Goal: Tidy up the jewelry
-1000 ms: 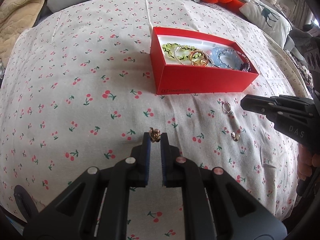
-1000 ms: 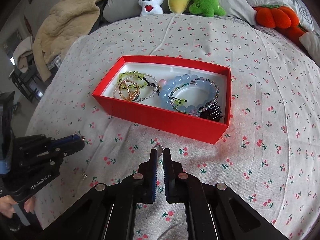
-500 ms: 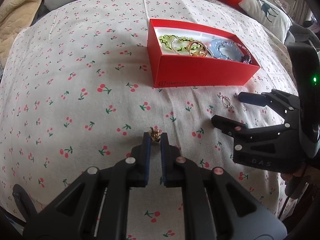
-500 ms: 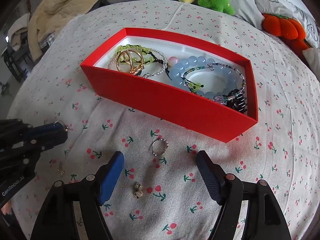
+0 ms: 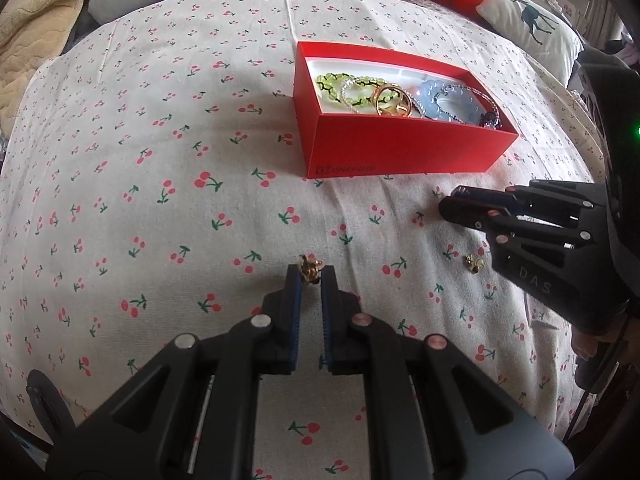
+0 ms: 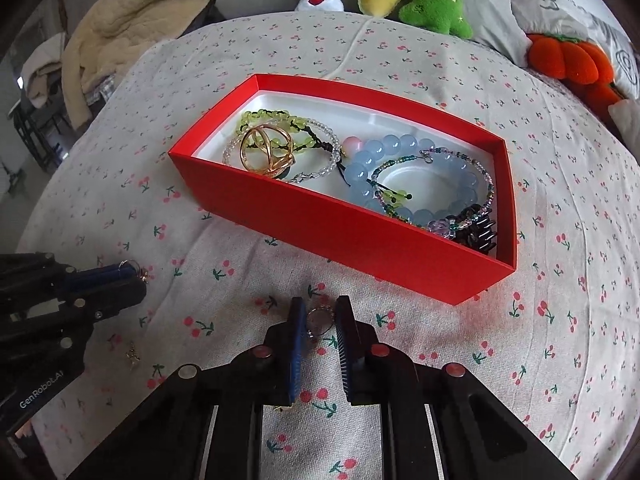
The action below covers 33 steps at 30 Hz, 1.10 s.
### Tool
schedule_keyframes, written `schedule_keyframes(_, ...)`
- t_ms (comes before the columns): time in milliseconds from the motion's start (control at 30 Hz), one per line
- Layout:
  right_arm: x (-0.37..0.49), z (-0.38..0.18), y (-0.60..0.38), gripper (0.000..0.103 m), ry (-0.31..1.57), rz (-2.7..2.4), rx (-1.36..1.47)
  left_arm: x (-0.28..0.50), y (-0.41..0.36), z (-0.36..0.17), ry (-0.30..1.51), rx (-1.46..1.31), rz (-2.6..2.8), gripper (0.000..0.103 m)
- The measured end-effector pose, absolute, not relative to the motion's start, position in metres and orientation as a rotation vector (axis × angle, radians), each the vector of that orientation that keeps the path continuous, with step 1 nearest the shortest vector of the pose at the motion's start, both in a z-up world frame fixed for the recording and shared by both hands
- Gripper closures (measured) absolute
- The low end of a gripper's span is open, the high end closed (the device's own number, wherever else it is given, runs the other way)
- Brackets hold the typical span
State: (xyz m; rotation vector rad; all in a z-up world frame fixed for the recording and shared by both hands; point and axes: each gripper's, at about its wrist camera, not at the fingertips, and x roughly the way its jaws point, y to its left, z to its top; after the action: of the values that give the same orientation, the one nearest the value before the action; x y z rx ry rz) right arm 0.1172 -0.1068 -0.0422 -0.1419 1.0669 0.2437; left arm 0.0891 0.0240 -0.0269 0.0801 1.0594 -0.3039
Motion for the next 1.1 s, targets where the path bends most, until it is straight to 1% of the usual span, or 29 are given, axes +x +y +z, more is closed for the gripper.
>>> schedule_keyframes(433, 0.111, -0.005, -0.136, 0.098, 1.009, 0.249, 0.005, 0.088, 0.028, -0.019, 1.040, 0.050, -0.298, 0.092)
schedule_keyframes(500, 0.111, -0.006, -0.138, 0.095, 1.010, 0.239, 0.016, 0.087, 0.028, -0.020, 1.043, 0.054, -0.300, 0.092)
schedule_keyframes(567, 0.115, -0.012, -0.138, 0.086, 1.042, 0.221, 0.016, 0.087, 0.027, -0.022, 1.047, 0.058, -0.299, 0.092)
schedule_keyframes(633, 0.119, -0.020, -0.139, 0.069, 1.076, 0.200, 0.018, 0.087, 0.026, -0.023, 1.050, 0.061, -0.299, 0.092)
schedule_keyframes(667, 0.119, -0.023, -0.139, 0.041, 1.075, 0.188, 0.018, 0.087, 0.026, -0.024, 1.051, 0.061, -0.300, 0.092)
schedule_keyframes(700, 0.119, -0.025, -0.140, 0.026, 1.061, 0.176, 0.012, 0.088, 0.026, -0.024, 1.052, 0.061, -0.301, 0.092)
schedule_keyframes(767, 0.121, -0.027, -0.135, 0.026, 1.054, 0.177, -0.017, 0.088, 0.026, -0.024, 1.052, 0.061, -0.303, 0.092)
schedule_keyframes(833, 0.124, -0.032, -0.132, 0.029, 1.061, 0.183, -0.015, 0.088, 0.025, -0.024, 1.051, 0.063, -0.304, 0.092)
schedule_keyframes(867, 0.126, -0.035, -0.131, 0.034, 1.068, 0.181, -0.016, 0.088, 0.025, -0.025, 1.052, 0.064, -0.304, 0.092)
schedule_keyframes(900, 0.128, -0.040, -0.130, 0.043, 1.082, 0.178, -0.018, 0.089, 0.025, -0.026, 1.054, 0.065, -0.303, 0.092)
schedule_keyframes(967, 0.132, -0.050, -0.130, 0.051, 1.105, 0.154, -0.025, 0.090, 0.025, -0.028, 1.059, 0.069, -0.303, 0.092)
schedule_keyframes(1033, 0.131, -0.051, -0.129, 0.056, 1.090, 0.145, -0.035, 0.090, 0.024, -0.029, 1.061, 0.072, -0.304, 0.092)
schedule_keyframes(1067, 0.132, -0.050, -0.128, 0.065, 1.090, 0.147, -0.038, 0.090, 0.023, -0.029, 1.061, 0.073, -0.306, 0.092)
schedule_keyframes(1100, 0.132, -0.049, -0.128, 0.080, 1.093, 0.157, -0.032, 0.090, 0.023, -0.029, 1.061, 0.073, -0.306, 0.092)
